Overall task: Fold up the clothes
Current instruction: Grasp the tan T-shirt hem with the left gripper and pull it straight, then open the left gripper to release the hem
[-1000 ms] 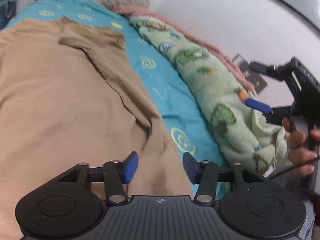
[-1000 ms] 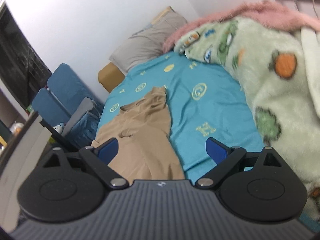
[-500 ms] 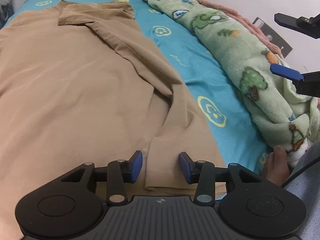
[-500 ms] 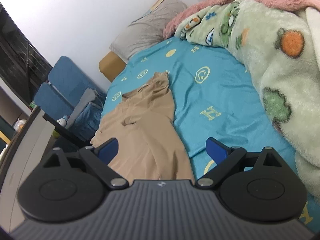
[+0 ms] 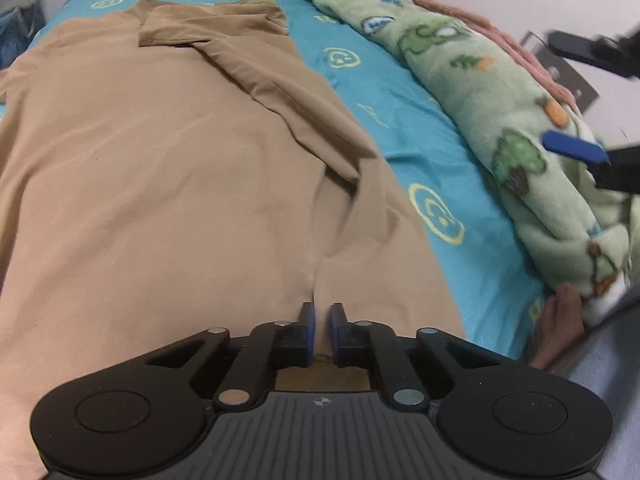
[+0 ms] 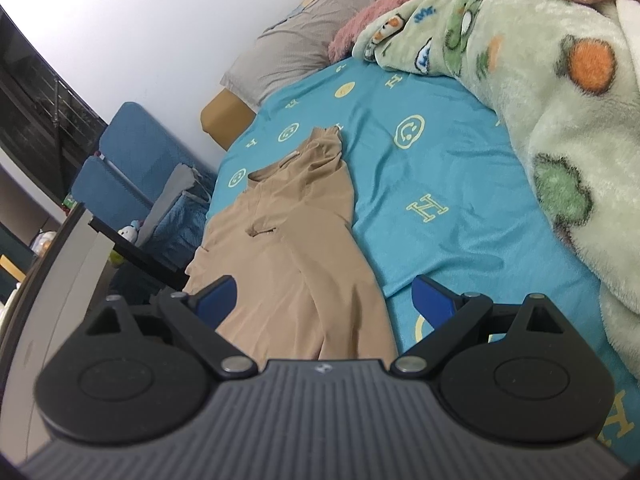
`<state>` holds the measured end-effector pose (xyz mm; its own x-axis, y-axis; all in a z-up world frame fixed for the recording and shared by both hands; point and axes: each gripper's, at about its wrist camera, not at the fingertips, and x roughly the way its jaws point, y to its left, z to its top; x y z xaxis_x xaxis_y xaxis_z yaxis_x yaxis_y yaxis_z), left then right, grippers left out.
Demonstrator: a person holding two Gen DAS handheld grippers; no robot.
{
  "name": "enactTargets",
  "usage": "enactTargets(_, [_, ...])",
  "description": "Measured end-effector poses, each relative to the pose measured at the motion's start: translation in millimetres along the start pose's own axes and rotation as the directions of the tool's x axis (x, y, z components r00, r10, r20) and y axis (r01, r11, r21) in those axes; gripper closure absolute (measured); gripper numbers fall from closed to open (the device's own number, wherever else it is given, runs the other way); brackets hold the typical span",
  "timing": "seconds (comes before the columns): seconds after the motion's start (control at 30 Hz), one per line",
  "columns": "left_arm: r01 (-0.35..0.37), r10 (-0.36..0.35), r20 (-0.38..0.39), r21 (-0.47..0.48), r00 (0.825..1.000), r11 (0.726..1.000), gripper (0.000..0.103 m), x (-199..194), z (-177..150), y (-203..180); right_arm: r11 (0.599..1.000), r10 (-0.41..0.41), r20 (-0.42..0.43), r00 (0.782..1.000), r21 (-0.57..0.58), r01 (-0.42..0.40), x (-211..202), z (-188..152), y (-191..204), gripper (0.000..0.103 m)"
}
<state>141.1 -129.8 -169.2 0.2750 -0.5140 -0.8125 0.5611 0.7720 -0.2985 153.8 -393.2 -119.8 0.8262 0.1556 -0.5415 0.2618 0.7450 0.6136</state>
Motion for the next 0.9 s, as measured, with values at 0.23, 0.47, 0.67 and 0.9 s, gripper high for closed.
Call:
enactTargets(0.23, [0.050, -0.044, 0.073, -0.081, 0.996, 0.995, 0.100, -41.9, -7.8, -8.6, 1.000, 0.014, -0.018, 1.000, -0.004, -0.014, 1.7, -2.0, 1.5, 0.007])
enactTargets(0.47, [0.015, -0.010, 0.019, -0.269, 1.000, 0.963, 0.100, -51.7, -38.7, -3.6, 0.999, -0.033, 0.003, 0.999, 0.000, 0.033, 6.4, -1.1, -0.7, 0.007])
enactTargets(0.67, [-0.136, 0.137, -0.009, -0.170, 0.991, 0.976, 0.100, -44.6, -49.5, -19.7, 0.997, -0.043, -0.007, 0.999, -0.072, 0.042, 4.4, -4.9, 8.7, 0.007])
enactTargets(0.9, [-0.159, 0.166, 0.087, -0.085, 0.982, 0.984, 0.061, -66.3, -53.2, -31.3, 0.973, -0.052, 0.047, 0.998, -0.221, 0.061, -2.0, -11.7, 32.9, 0.007])
